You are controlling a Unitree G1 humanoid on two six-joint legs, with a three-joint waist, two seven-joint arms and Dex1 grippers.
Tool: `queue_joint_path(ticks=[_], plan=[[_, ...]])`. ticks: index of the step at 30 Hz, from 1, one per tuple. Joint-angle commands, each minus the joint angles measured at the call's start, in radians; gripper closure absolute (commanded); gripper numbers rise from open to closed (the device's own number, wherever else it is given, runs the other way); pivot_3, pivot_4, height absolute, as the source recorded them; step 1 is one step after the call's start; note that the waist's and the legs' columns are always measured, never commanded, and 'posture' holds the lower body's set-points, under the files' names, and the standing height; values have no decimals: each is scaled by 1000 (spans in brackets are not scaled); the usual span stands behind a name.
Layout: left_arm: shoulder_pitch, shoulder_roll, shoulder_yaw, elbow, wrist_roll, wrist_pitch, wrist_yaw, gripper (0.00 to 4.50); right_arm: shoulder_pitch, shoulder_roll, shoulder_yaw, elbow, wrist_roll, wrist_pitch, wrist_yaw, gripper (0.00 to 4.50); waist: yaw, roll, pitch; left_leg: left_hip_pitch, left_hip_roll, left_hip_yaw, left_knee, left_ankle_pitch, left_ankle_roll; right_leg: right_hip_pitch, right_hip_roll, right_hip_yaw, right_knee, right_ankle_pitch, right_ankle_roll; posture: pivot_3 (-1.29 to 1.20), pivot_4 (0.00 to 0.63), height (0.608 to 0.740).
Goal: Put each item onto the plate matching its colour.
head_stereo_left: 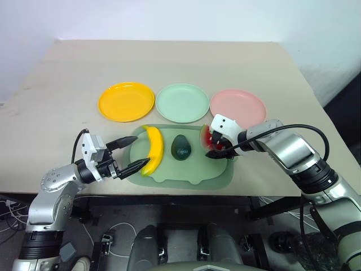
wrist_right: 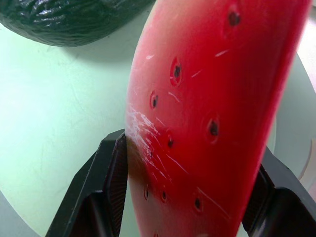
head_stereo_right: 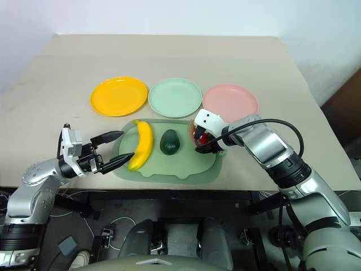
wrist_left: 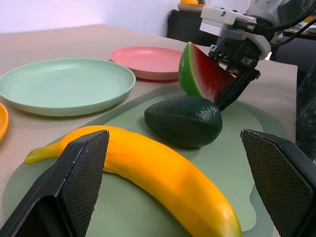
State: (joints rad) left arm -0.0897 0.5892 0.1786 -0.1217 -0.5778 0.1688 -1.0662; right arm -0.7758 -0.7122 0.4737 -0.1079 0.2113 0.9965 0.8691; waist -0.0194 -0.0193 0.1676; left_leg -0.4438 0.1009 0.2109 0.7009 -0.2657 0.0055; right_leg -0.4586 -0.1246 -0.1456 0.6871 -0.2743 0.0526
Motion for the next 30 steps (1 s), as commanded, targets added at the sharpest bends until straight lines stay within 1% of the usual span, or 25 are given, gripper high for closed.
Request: queue_joint_path(ticks=[1, 4, 7, 8, 10, 14, 17, 20, 23, 25, 26, 29, 30], plan=[[-12, 16, 27, -13, -5, -14, -3, 0, -26, 16, -127, -41, 46, -4, 3, 2033, 0, 0, 0, -1, 0, 0, 0, 0, 0, -1, 0, 0, 0, 0, 0, 0, 150, 695], [-14, 17, 27, -14, -6, -12, -1, 0, -88, 44, -194, 45, 26, -34, -48, 2033, 0, 0, 0, -1, 0, 1, 0, 0, 0, -1, 0, 0, 0, 0, 0, 0, 150, 695], [-14, 18, 27, -18, -6, -11, 2, 0, -148, 72, -215, 187, -25, -127, -97, 2033, -1, 0, 0, -1, 0, 1, 0, 0, 0, -1, 0, 0, 0, 0, 0, 0, 150, 695], [-14, 18, 26, -19, -6, -10, 3, 0, -166, 80, -211, 244, -52, -174, -114, 2033, -1, 0, 0, -1, 0, 1, 0, 0, 0, -1, 0, 0, 0, 0, 0, 0, 150, 695], [-15, 17, 25, -22, -5, -10, 8, 0, -234, 102, -175, 439, -130, -273, -148, 2033, -2, 0, 0, -1, 0, 1, 0, 0, 0, -1, 0, 0, 0, 0, 0, 0, 150, 695], [-10, 17, 25, -30, -3, -10, 13, 0, -352, 165, -138, 787, -236, -419, -197, 2033, -4, 1, 0, -1, 0, 4, 0, 0, 0, -2, 0, 1, 1, 0, 0, 0, 150, 695], [-5, 19, 27, -34, -2, -12, 15, 0, -429, 217, -138, 1023, -291, -507, -238, 2033, -13, 1, 1, -1, 0, 5, -1, 0, -1, -3, 1, 1, 1, 0, 0, 0, 150, 695], [5, 21, 34, -45, -3, -13, 20, 0, -476, 243, -137, 1173, -345, -561, -293, 2033, -24, 1, 1, -2, 0, 5, -1, 1, -1, -3, 1, 1, 1, 0, 0, 0, 150, 695], [20, 26, 43, -54, -4, -15, 25, 0, -503, 259, -145, 1253, -373, -608, -302, 2033, -28, 2, 1, -1, 0, 5, -1, 1, -1, -3, 1, 1, 1, 0, 0, 0, 150, 695], [28, 28, 49, -58, -5, -16, 26, 0, -514, 263, -157, 1276, -379, -637, -293, 1264, -29, 2, 1, -1, 0, 5, -1, 1, -1, -3, 1, 2, 2, 0, 0, 0, 150, 695], [30, 29, 51, -60, -5, -16, 27, 0, -519, 263, -163, 1281, -382, -646, -288, 1046, -29, 2, 1, -1, 0, 5, -1, 1, -1, -3, 1, 2, 2, 0, 0, 0, 150, 695], [34, 29, 53, -61, -5, -16, 28, 0, -531, 257, -178, 1283, -390, -662, -277, 14, -29, 2, 1, -1, 0, 4, -1, 1, -1, -3, 1, 2, 2, 0, 0, 0, 150, 695], [34, 29, 54, -61, -4, -17, 27, 0, -532, 253, -183, 1278, -392, -667, -270, 14, -28, 2, 1, -1, 0, 4, -1, 1, -1, -3, 1, 2, 2, 0, 0, 0, 150, 695]])
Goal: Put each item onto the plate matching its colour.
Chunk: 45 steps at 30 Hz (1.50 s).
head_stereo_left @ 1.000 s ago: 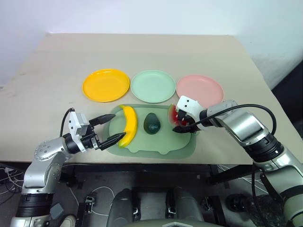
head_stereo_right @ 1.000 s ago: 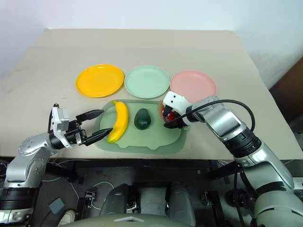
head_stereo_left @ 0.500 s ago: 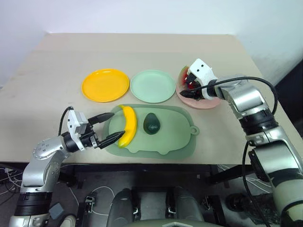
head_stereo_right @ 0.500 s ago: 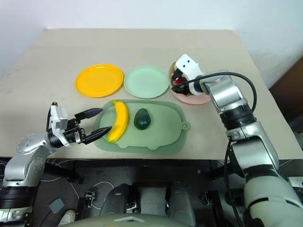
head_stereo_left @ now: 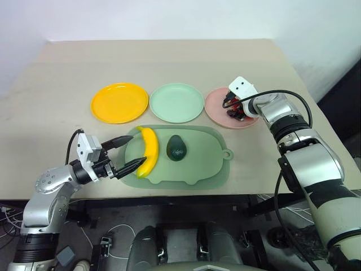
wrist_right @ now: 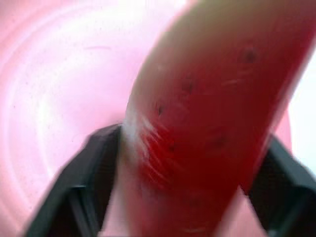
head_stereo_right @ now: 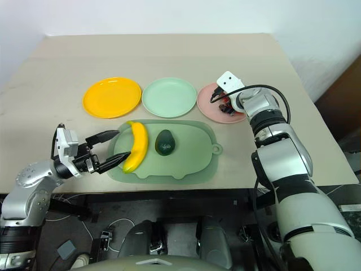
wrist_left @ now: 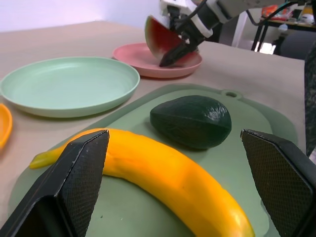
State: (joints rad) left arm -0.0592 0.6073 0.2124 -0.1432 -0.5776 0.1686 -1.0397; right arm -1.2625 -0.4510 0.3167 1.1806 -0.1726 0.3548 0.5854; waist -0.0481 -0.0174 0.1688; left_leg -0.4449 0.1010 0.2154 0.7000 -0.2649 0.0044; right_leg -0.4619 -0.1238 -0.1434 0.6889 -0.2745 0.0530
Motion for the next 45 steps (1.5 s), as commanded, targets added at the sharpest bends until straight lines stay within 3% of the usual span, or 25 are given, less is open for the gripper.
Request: queue_joint_path(ticks=[1, 7, 11, 18, 28, 33, 37, 45], plan=[[4, 11, 20, -39, -4, -16, 0, 0, -46, -14, -33, -20, -8, -30, 19, 14, 1, 0, 0, 0, 0, 0, 0, 0, 0, 0, 0, 0, 0, 0, 0, 0, 150, 695], [-11, 10, 14, -23, -4, -16, -7, 0, -29, -55, -86, -124, 10, -21, 70, 14, 3, 1, 1, 0, 0, 0, 0, 0, 0, 0, 0, 0, 0, 0, 0, 0, 150, 695], [-24, 9, 7, -7, -2, -17, -16, 0, 40, -105, -127, -322, 31, 20, 116, 14, 4, 1, 1, 0, 0, 0, 0, 0, 0, -1, 0, 1, 0, 0, 0, 0, 150, 695], [-51, 6, -1, 17, -1, -14, -35, 0, 194, -112, -260, -842, 191, 454, 172, 14, 4, 1, 1, 0, 0, -1, 0, 0, 0, -1, 0, 1, 0, 0, 0, 0, 150, 695], [-63, 9, 9, 31, -10, -11, -46, 0, 518, 4, -408, -1421, 510, 810, 156, 14, 9, 1, 0, 0, 0, -2, 0, 0, 0, 1, 0, 0, 0, 0, 0, 0, 150, 695], [-55, 20, 22, 25, -14, -3, -48, 0, 622, 126, -366, -1543, 577, 958, 46, 14, 4, 0, 0, 0, 0, -3, 0, 0, 0, 1, 0, 0, 0, 0, 0, 0, 150, 695], [-51, 30, 33, 19, -21, 5, -48, 0, 622, 243, -383, -1523, 603, 1066, -34, 14, 4, 0, 0, 0, 0, -3, 0, 0, 0, 0, 0, 0, 0, 0, 0, 0, 150, 695], [-50, 26, 28, 11, -21, 14, -42, 0, 602, 357, -415, -1453, 625, 1159, -123, 14, 6, -1, -1, 0, 0, -3, 0, 0, 0, 1, 0, 0, -1, 0, 0, 0, 150, 695]])
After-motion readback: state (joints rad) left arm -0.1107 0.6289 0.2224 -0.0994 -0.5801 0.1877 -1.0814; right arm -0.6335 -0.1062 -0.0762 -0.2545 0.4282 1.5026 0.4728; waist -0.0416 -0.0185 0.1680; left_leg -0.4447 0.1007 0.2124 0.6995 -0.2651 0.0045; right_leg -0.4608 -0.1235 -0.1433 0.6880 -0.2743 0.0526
